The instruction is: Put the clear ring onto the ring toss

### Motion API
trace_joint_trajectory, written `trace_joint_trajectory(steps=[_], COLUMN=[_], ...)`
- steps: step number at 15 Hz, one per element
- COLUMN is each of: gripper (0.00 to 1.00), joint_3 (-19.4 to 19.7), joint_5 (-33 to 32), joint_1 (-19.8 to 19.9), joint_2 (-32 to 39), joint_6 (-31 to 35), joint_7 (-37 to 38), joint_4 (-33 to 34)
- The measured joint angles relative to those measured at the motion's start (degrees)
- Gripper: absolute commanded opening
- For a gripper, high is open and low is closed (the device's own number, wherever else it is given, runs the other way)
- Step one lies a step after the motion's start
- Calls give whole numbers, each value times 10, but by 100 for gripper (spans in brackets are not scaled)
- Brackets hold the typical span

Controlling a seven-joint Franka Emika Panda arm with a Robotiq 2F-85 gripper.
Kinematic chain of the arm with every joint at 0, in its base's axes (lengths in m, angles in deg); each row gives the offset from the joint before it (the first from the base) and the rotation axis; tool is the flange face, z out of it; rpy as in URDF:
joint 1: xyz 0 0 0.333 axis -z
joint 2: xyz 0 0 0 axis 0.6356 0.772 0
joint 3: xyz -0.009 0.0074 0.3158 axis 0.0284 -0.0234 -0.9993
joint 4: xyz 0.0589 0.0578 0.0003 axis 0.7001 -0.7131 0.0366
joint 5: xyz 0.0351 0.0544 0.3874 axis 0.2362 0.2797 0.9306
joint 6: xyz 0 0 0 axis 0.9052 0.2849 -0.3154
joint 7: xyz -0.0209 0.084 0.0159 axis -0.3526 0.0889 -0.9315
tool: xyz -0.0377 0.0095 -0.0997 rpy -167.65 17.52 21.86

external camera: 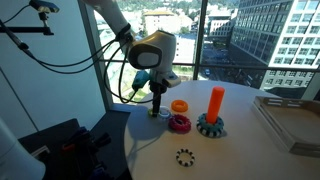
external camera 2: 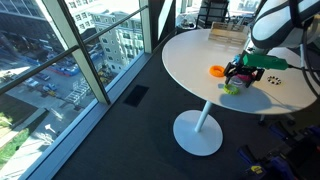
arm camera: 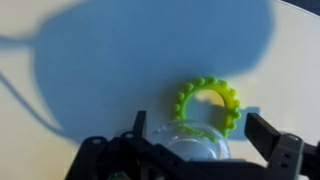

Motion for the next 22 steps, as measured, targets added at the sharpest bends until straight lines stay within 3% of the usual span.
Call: trace_joint_trajectory(steps=[22], gripper=[100], joint_3=[15], joint_5=[0], joint_1=[2], joint_2=[10], joint_6=[33], joint_7=[0], joint_4=[1])
